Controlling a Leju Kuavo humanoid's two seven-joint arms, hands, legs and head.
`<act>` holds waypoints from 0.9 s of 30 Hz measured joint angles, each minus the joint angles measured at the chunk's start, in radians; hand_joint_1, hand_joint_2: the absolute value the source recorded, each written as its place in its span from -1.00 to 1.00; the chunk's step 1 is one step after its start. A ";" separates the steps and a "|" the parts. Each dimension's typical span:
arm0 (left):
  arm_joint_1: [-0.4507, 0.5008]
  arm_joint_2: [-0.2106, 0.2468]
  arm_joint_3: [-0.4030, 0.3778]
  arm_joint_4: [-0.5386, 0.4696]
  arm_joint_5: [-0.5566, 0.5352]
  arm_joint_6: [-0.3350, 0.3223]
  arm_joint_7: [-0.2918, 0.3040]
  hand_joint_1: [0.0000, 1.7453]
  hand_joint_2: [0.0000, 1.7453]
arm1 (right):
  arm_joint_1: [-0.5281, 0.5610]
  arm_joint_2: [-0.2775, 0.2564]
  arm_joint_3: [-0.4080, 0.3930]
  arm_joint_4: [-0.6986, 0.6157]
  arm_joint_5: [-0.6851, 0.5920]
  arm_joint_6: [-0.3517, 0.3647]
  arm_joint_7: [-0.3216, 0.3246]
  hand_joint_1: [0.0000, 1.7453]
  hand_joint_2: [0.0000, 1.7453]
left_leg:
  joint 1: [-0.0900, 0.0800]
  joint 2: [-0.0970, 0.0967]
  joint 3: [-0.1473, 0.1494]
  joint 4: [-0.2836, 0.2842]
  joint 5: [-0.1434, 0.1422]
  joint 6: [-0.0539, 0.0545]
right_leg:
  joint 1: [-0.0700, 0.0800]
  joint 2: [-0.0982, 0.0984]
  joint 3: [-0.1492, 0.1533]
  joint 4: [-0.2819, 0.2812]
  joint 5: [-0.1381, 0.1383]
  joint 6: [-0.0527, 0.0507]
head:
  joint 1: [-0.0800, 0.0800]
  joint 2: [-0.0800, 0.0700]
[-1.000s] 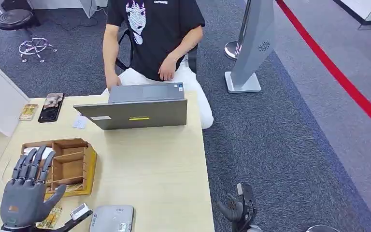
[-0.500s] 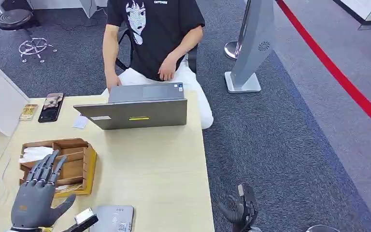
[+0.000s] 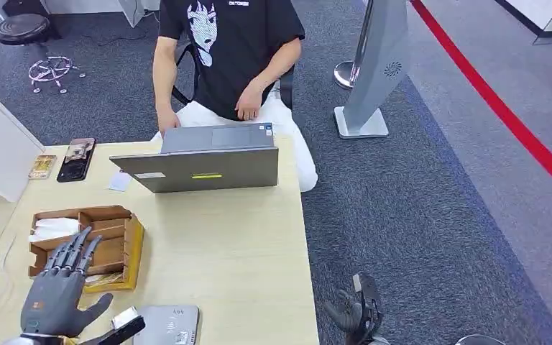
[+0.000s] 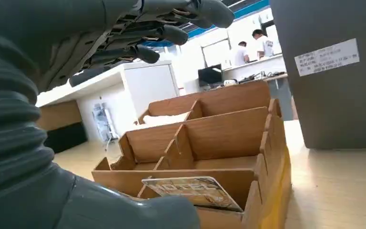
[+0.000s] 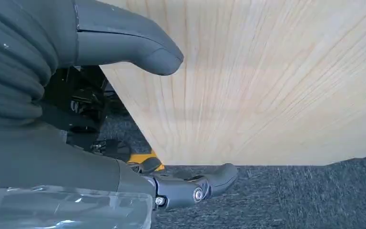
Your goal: Pass the card to the sensor for recognition and then transmit it.
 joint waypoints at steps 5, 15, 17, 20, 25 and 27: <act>-0.019 0.000 0.000 0.046 -0.016 -0.014 -0.001 -1.00 1.00 | -0.001 0.000 0.000 0.000 0.001 0.006 0.003 -1.00 1.00 | 0.000 0.000 0.000 0.000 0.000 0.000 | 0.000 0.000 0.000 0.000 0.000 0.000 | 0.000 0.000; -0.029 -0.001 0.000 0.101 -0.035 -0.018 0.001 -1.00 1.00 | -0.003 0.000 0.000 0.000 0.014 0.013 0.004 -1.00 1.00 | 0.000 0.000 0.000 0.000 0.000 0.000 | 0.000 0.000 0.000 0.000 0.000 0.000 | 0.000 0.000; -0.030 -0.001 0.000 0.106 -0.041 -0.015 0.000 -1.00 1.00 | -0.003 0.000 0.000 0.000 0.014 0.013 0.004 -1.00 1.00 | 0.000 0.000 0.000 0.000 0.000 0.000 | 0.000 0.000 0.000 0.000 0.000 0.000 | 0.000 0.000; -0.032 -0.002 0.000 0.109 -0.048 -0.011 -0.001 -0.94 1.00 | -0.003 0.000 0.000 0.000 0.014 0.013 0.007 -1.00 1.00 | 0.000 0.000 0.000 0.000 0.000 0.000 | 0.000 0.000 0.000 0.000 0.000 0.000 | 0.000 0.000; -0.036 -0.004 0.000 0.114 -0.050 -0.009 -0.004 1.00 1.00 | -0.003 0.000 0.000 0.000 0.014 0.013 0.010 -1.00 1.00 | 0.000 0.000 0.000 0.000 0.000 0.000 | 0.000 0.000 0.000 0.000 0.000 0.000 | 0.000 0.000; -0.036 -0.004 0.000 0.114 -0.047 -0.009 -0.004 1.00 1.00 | -0.003 0.000 0.000 0.000 0.014 0.013 0.010 -1.00 1.00 | 0.000 0.000 0.000 0.000 0.000 0.000 | 0.000 0.000 0.000 0.000 0.000 0.000 | 0.000 0.000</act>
